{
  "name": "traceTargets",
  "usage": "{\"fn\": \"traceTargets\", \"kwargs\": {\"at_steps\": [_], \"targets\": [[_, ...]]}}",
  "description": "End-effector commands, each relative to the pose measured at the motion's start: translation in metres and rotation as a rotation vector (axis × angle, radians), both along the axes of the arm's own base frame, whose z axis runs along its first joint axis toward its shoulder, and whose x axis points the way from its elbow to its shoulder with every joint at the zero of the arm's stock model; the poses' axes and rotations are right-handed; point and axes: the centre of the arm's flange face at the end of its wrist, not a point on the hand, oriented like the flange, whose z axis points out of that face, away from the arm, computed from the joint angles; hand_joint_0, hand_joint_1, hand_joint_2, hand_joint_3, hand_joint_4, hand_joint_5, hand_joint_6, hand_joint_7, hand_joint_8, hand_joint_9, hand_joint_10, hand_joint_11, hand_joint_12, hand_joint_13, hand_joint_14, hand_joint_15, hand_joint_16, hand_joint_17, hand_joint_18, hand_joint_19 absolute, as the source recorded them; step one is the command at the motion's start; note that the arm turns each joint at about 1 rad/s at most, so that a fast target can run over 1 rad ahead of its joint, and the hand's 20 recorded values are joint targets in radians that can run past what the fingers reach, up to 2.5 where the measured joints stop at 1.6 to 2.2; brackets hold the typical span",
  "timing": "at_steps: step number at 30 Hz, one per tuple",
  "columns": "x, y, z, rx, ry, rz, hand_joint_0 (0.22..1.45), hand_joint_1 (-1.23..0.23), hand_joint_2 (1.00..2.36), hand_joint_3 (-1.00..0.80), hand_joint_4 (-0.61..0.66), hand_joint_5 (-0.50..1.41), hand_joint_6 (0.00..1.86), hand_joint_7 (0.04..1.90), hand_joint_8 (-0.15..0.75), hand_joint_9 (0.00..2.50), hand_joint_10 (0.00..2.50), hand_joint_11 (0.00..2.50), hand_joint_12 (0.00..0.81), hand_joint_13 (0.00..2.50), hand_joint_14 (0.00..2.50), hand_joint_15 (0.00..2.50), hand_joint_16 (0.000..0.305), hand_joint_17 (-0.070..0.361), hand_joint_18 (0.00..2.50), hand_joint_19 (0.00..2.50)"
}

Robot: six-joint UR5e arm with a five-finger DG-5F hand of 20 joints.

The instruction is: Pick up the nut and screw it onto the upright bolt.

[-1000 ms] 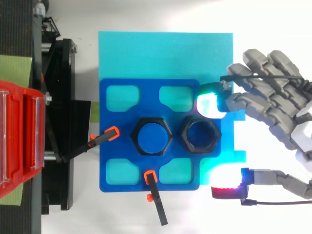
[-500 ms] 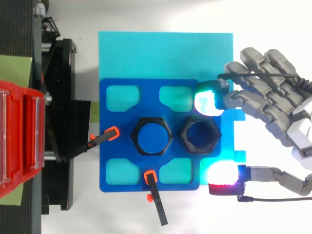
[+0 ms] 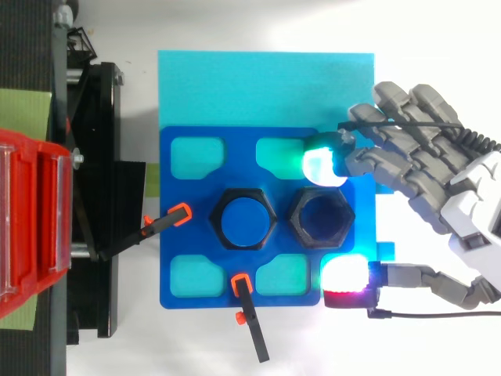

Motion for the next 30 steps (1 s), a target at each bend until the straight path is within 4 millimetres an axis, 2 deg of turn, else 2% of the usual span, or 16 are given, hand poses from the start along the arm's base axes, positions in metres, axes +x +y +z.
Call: {"fn": "traceTargets", "kwargs": {"at_steps": [1,12,21,30], "targets": [[0.0,0.0,0.0,-0.001,0.002,-0.001,0.45,-0.71,1.0,-0.5,0.22,-0.24,0.5,0.73,0.301,0.3,0.0,0.0,0.338,0.21,0.0,0.0,0.041,0.092,0.03,0.0],[0.001,-0.002,0.001,-0.005,0.001,-0.001,0.5,-0.7,1.0,-0.5,0.29,-0.2,0.5,0.91,0.314,0.52,0.0,0.0,0.311,0.45,0.0,0.0,0.034,0.076,0.26,0.0],[0.007,-0.007,0.006,-0.021,0.009,-0.005,0.55,-0.7,1.0,-0.5,0.31,-0.17,0.5,1.01,0.331,0.81,0.01,0.23,0.288,0.73,0.0,0.04,0.026,0.06,0.43,0.0],[0.009,-0.015,0.008,-0.029,0.016,-0.005,0.56,-0.7,1.0,-0.5,0.31,-0.16,0.5,1.02,0.33,0.87,0.01,0.29,0.28,0.77,0.0,0.06,0.024,0.055,0.47,0.0]]}}
